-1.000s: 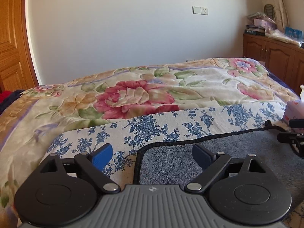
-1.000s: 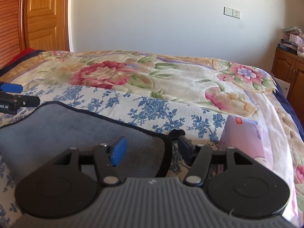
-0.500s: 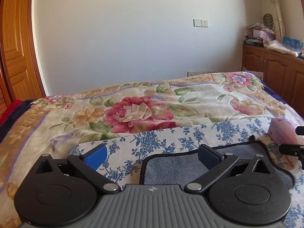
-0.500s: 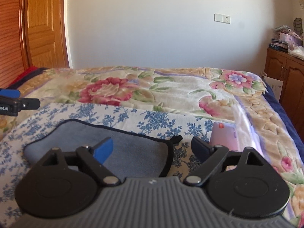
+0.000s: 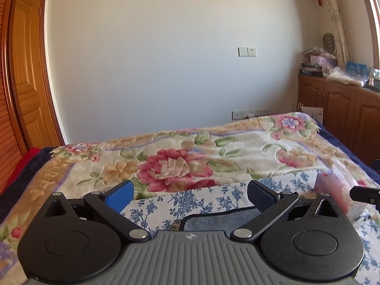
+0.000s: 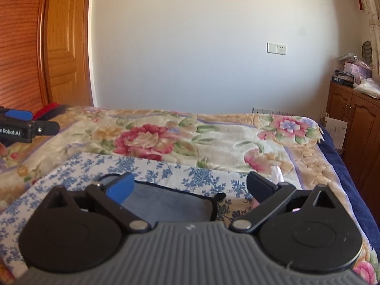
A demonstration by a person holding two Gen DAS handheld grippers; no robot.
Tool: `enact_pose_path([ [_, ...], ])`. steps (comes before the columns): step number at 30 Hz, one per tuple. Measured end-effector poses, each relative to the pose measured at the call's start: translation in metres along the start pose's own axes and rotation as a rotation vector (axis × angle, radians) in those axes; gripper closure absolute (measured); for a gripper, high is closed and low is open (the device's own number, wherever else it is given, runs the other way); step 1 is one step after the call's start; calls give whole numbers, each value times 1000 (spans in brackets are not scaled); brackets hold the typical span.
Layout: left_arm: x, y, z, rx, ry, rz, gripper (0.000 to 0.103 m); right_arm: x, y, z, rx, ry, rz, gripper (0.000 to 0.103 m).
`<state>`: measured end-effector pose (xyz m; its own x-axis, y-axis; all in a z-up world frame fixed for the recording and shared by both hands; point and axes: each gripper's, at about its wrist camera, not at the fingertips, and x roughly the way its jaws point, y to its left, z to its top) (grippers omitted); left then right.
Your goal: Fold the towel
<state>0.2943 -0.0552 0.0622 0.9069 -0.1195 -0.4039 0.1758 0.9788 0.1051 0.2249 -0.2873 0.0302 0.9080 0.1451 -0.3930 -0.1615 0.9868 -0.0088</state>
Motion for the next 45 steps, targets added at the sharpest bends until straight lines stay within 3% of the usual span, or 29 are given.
enact_pose_path([
  [19, -81, 5, 4, -8, -33, 2, 0, -62, 16, 4, 5, -28, -14, 0],
  [45, -185, -1, -33, -37, -29, 18, 0, -142, 49, -14, 12, -27, 8, 0],
])
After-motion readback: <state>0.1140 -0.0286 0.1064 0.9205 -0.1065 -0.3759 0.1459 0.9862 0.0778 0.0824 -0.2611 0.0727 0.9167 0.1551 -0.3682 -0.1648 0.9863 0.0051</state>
